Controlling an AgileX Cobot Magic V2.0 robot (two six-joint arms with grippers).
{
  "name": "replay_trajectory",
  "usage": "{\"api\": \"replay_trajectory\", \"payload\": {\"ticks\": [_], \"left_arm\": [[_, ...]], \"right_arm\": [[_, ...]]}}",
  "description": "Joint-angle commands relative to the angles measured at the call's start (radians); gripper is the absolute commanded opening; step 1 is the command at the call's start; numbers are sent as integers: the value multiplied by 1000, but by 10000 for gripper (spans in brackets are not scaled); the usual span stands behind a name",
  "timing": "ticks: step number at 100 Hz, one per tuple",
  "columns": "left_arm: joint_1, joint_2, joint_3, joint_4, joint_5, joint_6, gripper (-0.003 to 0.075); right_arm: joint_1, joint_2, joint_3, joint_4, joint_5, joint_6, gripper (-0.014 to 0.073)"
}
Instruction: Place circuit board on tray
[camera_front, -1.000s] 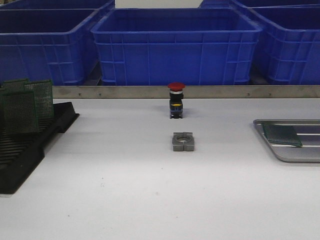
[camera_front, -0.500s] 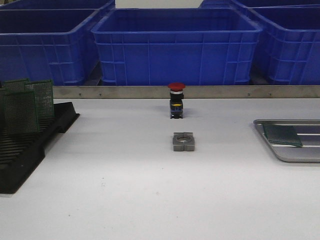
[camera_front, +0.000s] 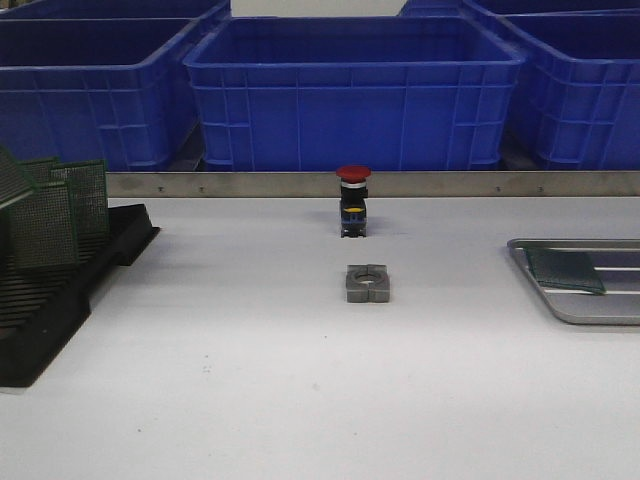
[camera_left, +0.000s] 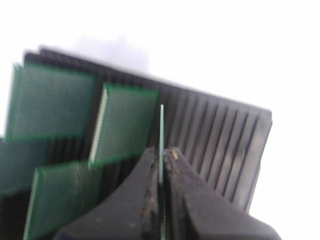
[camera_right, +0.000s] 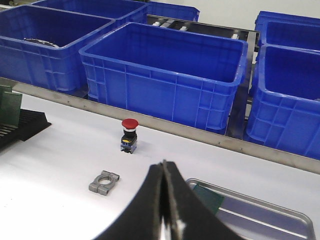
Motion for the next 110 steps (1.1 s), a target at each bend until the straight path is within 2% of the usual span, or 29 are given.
{"api": "replay_trajectory", "payload": {"ticks": [1, 17, 31, 40, 55, 62, 82, 94, 110], "left_arm": [[-30, -64, -29, -137, 63, 8, -20], [-121, -72, -29, -258, 63, 17, -20], [-232, -72, -29, -321, 63, 17, -20], [-305, -72, -29, -328, 63, 17, -20], [-389, -72, -29, -328, 63, 17, -20], [-412, -72, -29, -331, 63, 17, -20], [-445, -72, -29, -389, 63, 20, -20], [-449, -72, -29, -442, 63, 47, -20], [-449, -72, -29, -479, 63, 71, -20]], "right_arm": [[4, 10, -21, 47, -47, -6, -115], [4, 10, -21, 94, -26, -6, -102], [37, 15, -21, 103, 10, -25, -14], [95, 35, -21, 105, 7, -25, 120], [230, 114, -27, 101, -19, -25, 423], [281, 167, -39, 101, -9, -25, 494], [353, 368, -94, 101, 28, -55, 495], [374, 498, -136, 113, 24, -180, 495], [421, 652, -210, 207, 23, -358, 495]]}}
